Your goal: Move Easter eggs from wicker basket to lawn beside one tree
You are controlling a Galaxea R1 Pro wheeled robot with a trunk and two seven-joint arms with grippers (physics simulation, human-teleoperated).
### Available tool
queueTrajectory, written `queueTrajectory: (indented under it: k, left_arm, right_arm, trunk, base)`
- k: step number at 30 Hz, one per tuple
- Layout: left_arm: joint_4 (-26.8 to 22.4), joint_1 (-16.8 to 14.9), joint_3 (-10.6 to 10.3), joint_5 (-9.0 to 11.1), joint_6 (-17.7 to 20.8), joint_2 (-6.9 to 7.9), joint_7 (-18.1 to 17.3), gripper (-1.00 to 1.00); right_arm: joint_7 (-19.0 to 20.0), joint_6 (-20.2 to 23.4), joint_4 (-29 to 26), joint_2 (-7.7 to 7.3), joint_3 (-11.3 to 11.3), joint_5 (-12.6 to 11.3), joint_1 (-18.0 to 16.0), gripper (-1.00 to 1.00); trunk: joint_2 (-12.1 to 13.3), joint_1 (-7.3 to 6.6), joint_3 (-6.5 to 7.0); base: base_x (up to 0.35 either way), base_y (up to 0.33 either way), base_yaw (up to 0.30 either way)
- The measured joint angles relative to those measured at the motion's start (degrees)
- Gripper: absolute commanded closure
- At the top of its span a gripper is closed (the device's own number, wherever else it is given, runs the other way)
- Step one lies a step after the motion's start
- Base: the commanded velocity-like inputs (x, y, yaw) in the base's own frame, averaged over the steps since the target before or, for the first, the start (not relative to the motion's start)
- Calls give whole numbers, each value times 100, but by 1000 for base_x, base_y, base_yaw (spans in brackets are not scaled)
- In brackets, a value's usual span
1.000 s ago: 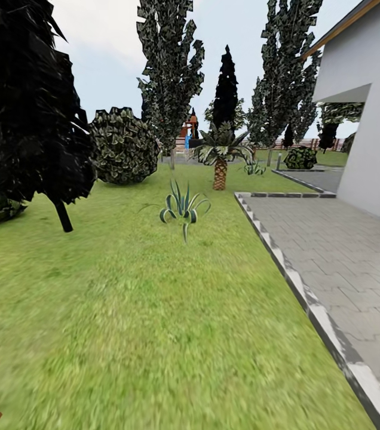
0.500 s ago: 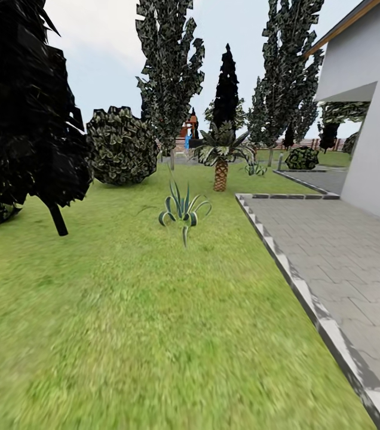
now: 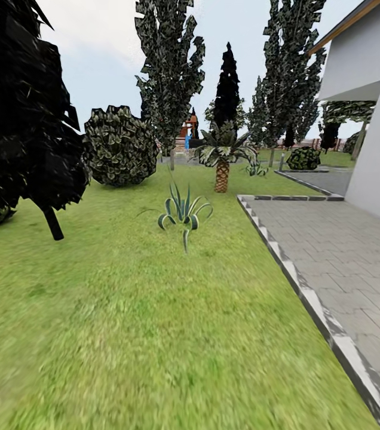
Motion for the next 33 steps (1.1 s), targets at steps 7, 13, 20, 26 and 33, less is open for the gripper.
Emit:
queueTrajectory:
  k: [7,13,20,26,33]
  left_arm:
    - [0,0,0,0,2,0,-2,-100]
    - [0,0,-1,0,8,0,-3,-100]
    - [0,0,-2,0,9,0,-5,-100]
    - [0,0,-3,0,9,0,-5,-100]
    - [0,0,-2,0,9,0,-4,-100]
  right_arm:
    - [2,0,0,0,2,0,0,-100]
    - [0,0,0,0,3,0,0,-100]
    - [2,0,0,0,3,0,0,-100]
    - [0,0,-6,0,3,0,0,-100]
    - [0,0,-8,2,1,0,0,-100]
  trunk:
    - [0,0,0]
    - [0,0,0]
    - [0,0,0]
    - [0,0,0]
    - [0,0,0]
  base:
    - [332,79,0]
    - [332,82,0]
    - [332,87,0]
    - [332,89,0]
    - [332,90,0]
